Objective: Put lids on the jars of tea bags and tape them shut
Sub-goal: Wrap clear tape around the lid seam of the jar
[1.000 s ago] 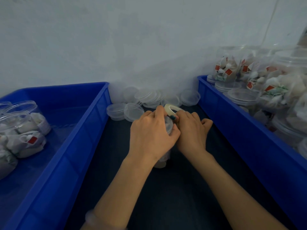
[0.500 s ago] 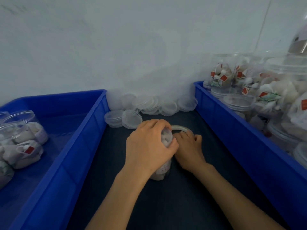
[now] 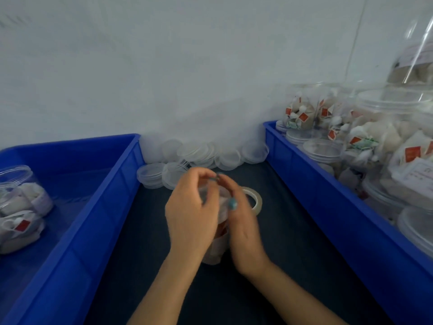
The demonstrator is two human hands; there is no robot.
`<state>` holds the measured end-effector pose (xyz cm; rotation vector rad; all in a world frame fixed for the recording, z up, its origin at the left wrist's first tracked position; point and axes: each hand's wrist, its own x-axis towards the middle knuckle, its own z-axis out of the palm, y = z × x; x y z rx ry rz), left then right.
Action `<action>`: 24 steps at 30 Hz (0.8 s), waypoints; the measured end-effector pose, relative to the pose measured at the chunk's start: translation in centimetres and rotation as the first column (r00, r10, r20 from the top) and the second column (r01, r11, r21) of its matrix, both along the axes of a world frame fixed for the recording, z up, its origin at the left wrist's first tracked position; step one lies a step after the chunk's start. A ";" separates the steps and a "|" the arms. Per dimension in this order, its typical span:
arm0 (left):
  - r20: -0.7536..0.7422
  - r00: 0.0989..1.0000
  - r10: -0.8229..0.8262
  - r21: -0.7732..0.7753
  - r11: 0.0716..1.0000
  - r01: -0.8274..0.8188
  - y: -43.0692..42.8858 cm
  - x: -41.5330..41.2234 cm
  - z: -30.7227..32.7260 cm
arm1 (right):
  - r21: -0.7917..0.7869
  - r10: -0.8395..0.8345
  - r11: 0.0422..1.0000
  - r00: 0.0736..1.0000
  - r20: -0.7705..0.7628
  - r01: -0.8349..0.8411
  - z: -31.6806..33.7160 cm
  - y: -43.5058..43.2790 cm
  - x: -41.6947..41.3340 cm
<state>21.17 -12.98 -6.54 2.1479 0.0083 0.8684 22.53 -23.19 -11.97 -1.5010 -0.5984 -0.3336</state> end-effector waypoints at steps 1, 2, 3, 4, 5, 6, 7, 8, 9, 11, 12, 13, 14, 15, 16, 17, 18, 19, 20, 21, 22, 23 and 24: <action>0.075 0.996 -0.049 -0.115 0.992 0.057 0.4 -0.4 -0.8 | -0.014 0.016 1.000 1.000 0.006 -0.016 0.0 0.7 -0.6; 0.114 0.989 -0.093 -0.222 0.968 0.116 0.7 -0.7 -1.6 | -0.023 0.017 1.000 1.000 -0.002 -0.017 0.0 1.1 -1.0; 0.119 0.984 -0.136 -0.320 0.933 0.167 0.9 -1.0 -2.5 | -0.020 0.020 1.000 1.000 -0.017 -0.021 -0.1 1.2 -1.0; 0.097 0.980 -0.174 -0.417 0.887 0.199 1.1 -1.4 -3.3 | -0.020 0.023 1.000 0.999 -0.030 -0.024 -0.1 1.1 -0.9; 0.050 0.977 -0.208 -0.521 0.829 0.203 1.2 -1.6 -3.9 | -0.027 0.028 0.999 0.999 -0.041 -0.029 -0.1 0.9 -0.7; -0.016 0.972 -0.236 -0.615 0.768 0.176 1.3 -1.6 -4.3 | -0.042 0.030 0.999 0.998 -0.047 -0.032 0.0 0.7 -0.6; -0.086 0.963 -0.254 -0.684 0.719 0.128 1.5 -1.4 -4.6 | -0.058 0.031 0.998 0.998 -0.048 -0.034 -0.1 0.5 -0.5; -0.144 0.954 -0.262 -0.725 0.684 0.079 1.7 -1.2 -4.7 | -0.081 0.024 0.996 0.998 -0.051 -0.028 -0.1 0.5 -0.4; -0.186 0.945 -0.270 -0.757 0.652 0.037 1.9 -1.0 -4.6 | -0.104 0.018 0.994 0.998 -0.060 -0.024 -0.3 0.5 -0.3; -0.253 0.916 -0.312 -0.795 0.607 -0.013 2.2 -0.8 -4.3 | -0.134 0.022 0.990 0.996 -0.081 -0.033 -0.5 0.5 -0.1; -0.289 0.896 -0.336 -0.797 0.604 -0.031 2.3 -0.6 -4.2 | -0.156 0.021 0.987 0.996 -0.091 -0.035 -0.4 0.5 0.0; -0.317 0.883 -0.347 -0.797 0.601 -0.050 2.4 -0.5 -4.2 | -0.184 0.013 0.982 0.995 -0.103 -0.032 -0.3 0.3 0.1; -0.333 0.878 -0.345 -0.798 0.599 -0.068 2.5 -0.4 -4.3 | -0.216 0.000 0.976 0.993 -0.116 -0.026 0.0 0.2 0.1; -0.338 0.878 -0.339 -0.798 0.598 -0.076 2.6 -0.5 -4.4 | -0.242 -0.012 0.970 0.992 -0.129 -0.020 0.3 0.1 0.1; -0.341 0.880 -0.330 -0.792 0.605 -0.080 2.7 -0.5 -4.5 | -0.272 -0.029 0.962 0.990 -0.139 -0.010 0.6 -0.1 0.2; -0.346 0.882 -0.321 -0.784 0.616 -0.083 2.8 -0.4 -4.5 | -0.311 -0.050 0.950 0.989 -0.138 0.005 1.1 -0.3 0.2; -0.356 0.880 -0.315 -0.772 0.630 -0.086 2.8 -0.4 -4.6 | -0.361 -0.073 0.932 0.988 -0.134 0.019 1.7 -0.6 0.2; -0.360 0.878 -0.315 -0.763 0.641 -0.083 2.8 -0.2 -4.6 | -0.411 -0.099 0.911 0.986 -0.133 0.036 2.4 -0.9 0.2; -0.370 0.872 -0.319 -0.747 0.661 -0.075 2.7 0.1 -4.6 | -0.461 -0.127 0.886 0.984 -0.127 0.055 3.3 -1.1 0.0; -0.411 0.857 -0.312 -0.705 0.704 -0.082 2.7 0.3 -4.6 | -0.506 -0.158 0.858 0.983 -0.097 0.088 4.3 -1.2 -0.4; -0.462 0.837 -0.294 -0.652 0.752 -0.096 2.7 0.6 -4.7 | -0.539 -0.185 0.832 0.981 -0.053 0.128 5.4 -1.5 -1.0; -0.485 0.828 -0.280 -0.613 0.785 -0.093 2.7 0.7 -4.7 | -0.537 -0.222 0.824 0.975 -0.013 0.181 6.7 -1.9 -1.5; -0.460 0.835 -0.301 -0.617 0.785 -0.057 2.6 0.4 -4.8 | -0.475 -0.269 0.846 0.963 0.011 0.242 8.4 -2.2 -2.0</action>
